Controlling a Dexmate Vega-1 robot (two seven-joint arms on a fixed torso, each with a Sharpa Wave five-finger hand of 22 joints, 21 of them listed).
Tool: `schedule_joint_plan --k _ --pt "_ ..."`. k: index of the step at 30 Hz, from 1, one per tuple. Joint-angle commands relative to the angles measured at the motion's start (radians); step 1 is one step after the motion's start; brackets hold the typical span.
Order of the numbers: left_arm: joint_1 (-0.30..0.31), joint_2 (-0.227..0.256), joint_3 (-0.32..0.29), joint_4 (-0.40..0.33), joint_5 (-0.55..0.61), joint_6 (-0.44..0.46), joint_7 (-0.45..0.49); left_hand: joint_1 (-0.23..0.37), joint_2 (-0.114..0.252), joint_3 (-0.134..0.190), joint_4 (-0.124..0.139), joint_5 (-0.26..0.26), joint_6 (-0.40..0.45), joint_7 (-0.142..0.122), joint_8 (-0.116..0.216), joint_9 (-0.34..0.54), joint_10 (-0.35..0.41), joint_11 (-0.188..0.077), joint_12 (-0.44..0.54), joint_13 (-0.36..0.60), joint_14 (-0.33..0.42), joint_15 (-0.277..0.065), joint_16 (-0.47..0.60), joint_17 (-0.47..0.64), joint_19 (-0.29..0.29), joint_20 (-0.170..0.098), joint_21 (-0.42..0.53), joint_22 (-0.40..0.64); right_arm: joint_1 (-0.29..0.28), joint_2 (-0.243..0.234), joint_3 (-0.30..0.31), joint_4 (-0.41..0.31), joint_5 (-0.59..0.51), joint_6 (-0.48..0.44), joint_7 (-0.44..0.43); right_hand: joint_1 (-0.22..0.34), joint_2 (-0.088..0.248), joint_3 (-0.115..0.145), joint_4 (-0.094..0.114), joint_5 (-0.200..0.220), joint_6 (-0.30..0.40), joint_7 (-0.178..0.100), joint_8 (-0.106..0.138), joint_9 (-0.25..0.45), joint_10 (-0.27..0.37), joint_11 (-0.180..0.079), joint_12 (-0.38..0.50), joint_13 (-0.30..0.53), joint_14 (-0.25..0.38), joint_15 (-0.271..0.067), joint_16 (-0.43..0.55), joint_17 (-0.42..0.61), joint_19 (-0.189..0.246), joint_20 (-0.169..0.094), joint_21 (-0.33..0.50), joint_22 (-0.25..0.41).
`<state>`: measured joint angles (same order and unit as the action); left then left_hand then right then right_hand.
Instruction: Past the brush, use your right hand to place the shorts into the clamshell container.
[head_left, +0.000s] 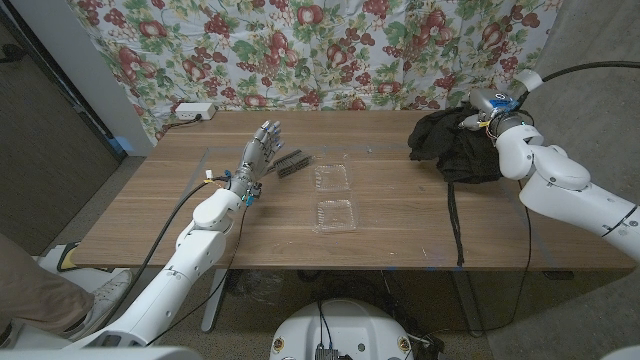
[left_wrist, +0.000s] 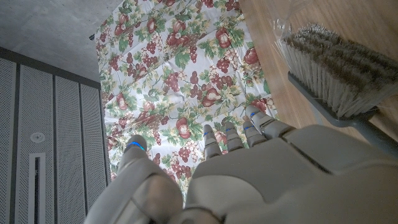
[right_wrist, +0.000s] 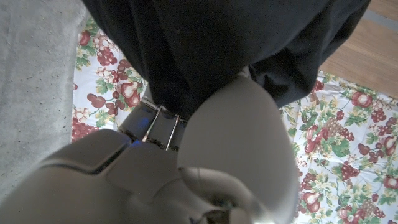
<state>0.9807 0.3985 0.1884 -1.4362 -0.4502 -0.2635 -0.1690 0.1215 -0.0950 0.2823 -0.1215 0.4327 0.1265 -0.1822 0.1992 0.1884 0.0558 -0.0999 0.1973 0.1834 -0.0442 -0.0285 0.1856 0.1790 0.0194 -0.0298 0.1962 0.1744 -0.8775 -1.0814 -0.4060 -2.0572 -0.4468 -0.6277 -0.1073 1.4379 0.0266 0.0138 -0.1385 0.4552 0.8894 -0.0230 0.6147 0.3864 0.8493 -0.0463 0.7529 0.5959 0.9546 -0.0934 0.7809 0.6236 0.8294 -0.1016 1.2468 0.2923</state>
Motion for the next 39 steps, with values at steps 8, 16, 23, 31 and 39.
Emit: schedule_joint_plan --k 8,16,23,31,39 --pt "0.011 -0.008 -0.004 0.008 -0.003 -0.019 -0.003 -0.001 0.004 -0.001 0.001 0.0 0.007 -0.005 0.002 0.002 0.001 -0.002 0.006 0.006 -0.011 -0.075 0.0 0.002 0.006 -0.037 0.0 0.003 -0.05 -0.019 0.028 -0.121 -0.064 -0.023 0.027 0.083 0.095 0.011 0.01 0.003 0.006 0.004 0.009 0.003 0.008 -0.007 -0.017 0.008 0.055 -0.133 -0.011 0.007 0.0 -0.123 0.011 -0.008" --pt "0.009 -0.004 -0.003 0.008 -0.004 -0.017 -0.01 -0.001 0.005 -0.001 0.001 0.0 0.006 -0.005 0.001 0.002 0.001 -0.002 0.006 0.005 -0.011 -0.075 0.001 0.002 0.005 -0.037 -0.001 0.003 -0.078 -0.024 0.046 -0.173 -0.09 -0.035 0.029 0.081 0.094 0.013 0.011 0.003 0.005 0.002 0.011 0.003 0.011 -0.007 -0.024 0.011 0.054 -0.131 -0.015 0.011 -0.002 -0.123 0.016 -0.014" --pt "0.005 -0.004 0.0 0.01 -0.004 -0.014 -0.017 -0.002 0.005 -0.002 0.0 0.0 0.006 -0.005 0.001 0.002 0.0 -0.002 0.005 0.005 -0.011 -0.075 0.001 0.002 0.005 -0.037 -0.001 0.003 -0.091 -0.023 0.056 -0.203 -0.105 -0.028 0.039 0.081 0.094 0.016 0.01 0.002 0.004 0.004 0.013 0.005 0.012 -0.007 -0.032 0.014 0.048 -0.132 -0.025 0.013 -0.008 -0.122 0.018 -0.02" --pt "0.009 -0.007 0.0 0.009 -0.005 -0.018 -0.015 -0.002 0.005 -0.002 0.0 0.0 0.007 -0.004 0.001 0.002 0.0 -0.002 0.005 0.005 -0.012 -0.075 0.001 0.002 0.005 -0.036 -0.001 0.003 -0.09 -0.021 0.052 -0.236 -0.132 -0.042 0.074 0.08 0.092 0.017 0.01 0.001 0.001 0.006 0.011 0.001 0.015 -0.006 -0.037 0.017 0.05 -0.133 -0.028 0.016 -0.011 -0.121 0.021 -0.025" --pt "0.021 -0.009 -0.005 -0.003 -0.014 -0.018 -0.013 -0.002 0.006 -0.003 0.0 0.0 0.008 -0.004 0.001 0.002 0.0 -0.002 0.005 0.005 -0.012 -0.075 0.001 0.002 0.006 -0.037 -0.001 0.003 -0.093 -0.008 0.042 -0.249 -0.166 -0.022 0.076 0.079 0.092 0.019 0.011 0.0 0.001 0.008 0.011 -0.001 0.016 -0.006 -0.042 0.023 0.052 -0.132 -0.032 0.02 -0.013 -0.121 0.026 -0.03"
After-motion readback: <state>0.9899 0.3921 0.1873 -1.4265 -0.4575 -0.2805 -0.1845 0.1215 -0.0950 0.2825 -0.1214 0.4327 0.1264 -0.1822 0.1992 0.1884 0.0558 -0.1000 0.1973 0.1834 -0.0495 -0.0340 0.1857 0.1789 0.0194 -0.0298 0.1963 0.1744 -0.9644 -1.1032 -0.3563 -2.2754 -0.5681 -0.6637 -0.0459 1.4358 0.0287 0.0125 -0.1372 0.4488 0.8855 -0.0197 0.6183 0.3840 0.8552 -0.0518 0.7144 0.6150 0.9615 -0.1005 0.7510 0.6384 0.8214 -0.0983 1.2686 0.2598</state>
